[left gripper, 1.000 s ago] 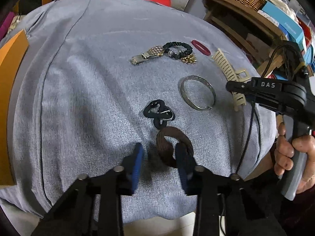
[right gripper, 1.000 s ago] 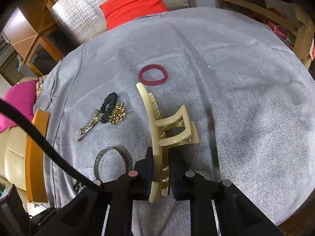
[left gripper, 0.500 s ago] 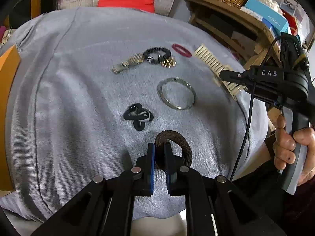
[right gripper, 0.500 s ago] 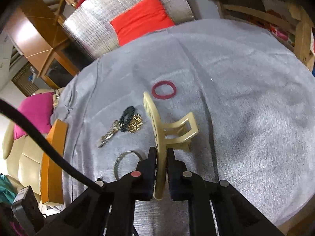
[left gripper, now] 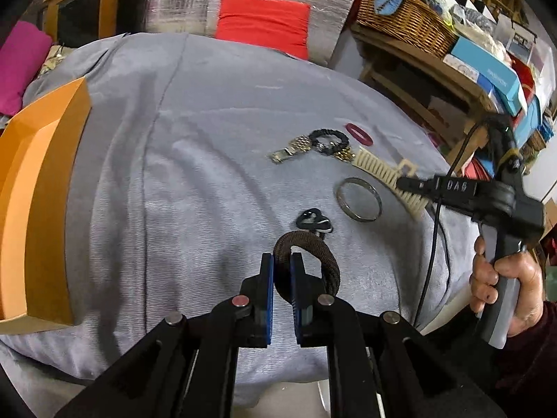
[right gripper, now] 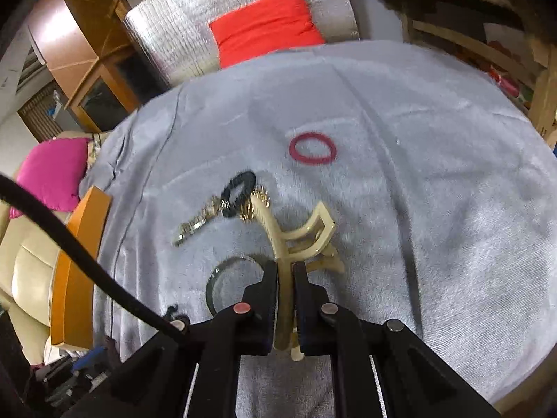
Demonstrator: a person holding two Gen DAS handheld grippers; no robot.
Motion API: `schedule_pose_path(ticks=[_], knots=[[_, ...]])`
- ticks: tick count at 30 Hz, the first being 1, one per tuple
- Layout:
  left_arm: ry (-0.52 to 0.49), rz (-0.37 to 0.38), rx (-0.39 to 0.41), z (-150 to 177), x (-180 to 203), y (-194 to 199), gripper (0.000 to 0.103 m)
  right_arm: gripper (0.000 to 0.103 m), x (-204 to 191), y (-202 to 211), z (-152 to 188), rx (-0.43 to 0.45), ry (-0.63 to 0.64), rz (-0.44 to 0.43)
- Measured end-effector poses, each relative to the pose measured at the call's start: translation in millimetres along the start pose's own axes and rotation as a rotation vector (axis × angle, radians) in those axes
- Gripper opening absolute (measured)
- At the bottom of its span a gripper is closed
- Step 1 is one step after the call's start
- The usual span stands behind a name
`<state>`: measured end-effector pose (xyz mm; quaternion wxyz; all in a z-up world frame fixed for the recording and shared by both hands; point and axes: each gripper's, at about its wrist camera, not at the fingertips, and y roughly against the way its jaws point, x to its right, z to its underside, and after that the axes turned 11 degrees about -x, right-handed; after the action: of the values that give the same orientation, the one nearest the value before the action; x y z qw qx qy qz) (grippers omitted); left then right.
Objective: Organize jewelry
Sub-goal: 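Drop the brown ring in the orange box while the right tool drops the clip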
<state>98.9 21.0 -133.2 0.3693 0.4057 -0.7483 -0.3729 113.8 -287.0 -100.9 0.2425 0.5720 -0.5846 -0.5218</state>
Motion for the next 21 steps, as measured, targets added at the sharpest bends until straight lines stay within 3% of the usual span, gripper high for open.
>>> schedule_pose_path(ticks=[3, 8, 13, 16, 21], knots=[[0.016, 0.012, 0.008, 0.7, -1.7, 4.7, 0.009, 0.014, 0.6, -13.3, 1.9, -0.053, -0.013, -0.008], [-0.013, -0.011, 0.014, 4.3, 3.2, 5.9, 0.009, 0.013, -13.0, -22.8, 1.6, -0.043, 0.059, 0.070], [-0.005, -0.009, 0.033, 4.2, -1.0, 10.3, 0.009, 0.011, -12.8, -16.1, 5.3, -0.025, 0.055, 0.075], [0.005, -0.007, 0.049, 3.5, -4.6, 14.5, 0.009, 0.011, -10.9, -3.7, 7.0, -0.014, 0.024, 0.025], [0.013, -0.001, 0.089, 4.2, -10.4, 28.5, 0.010, 0.011, -22.3, 25.7, 5.4, 0.013, -0.004, -0.142]])
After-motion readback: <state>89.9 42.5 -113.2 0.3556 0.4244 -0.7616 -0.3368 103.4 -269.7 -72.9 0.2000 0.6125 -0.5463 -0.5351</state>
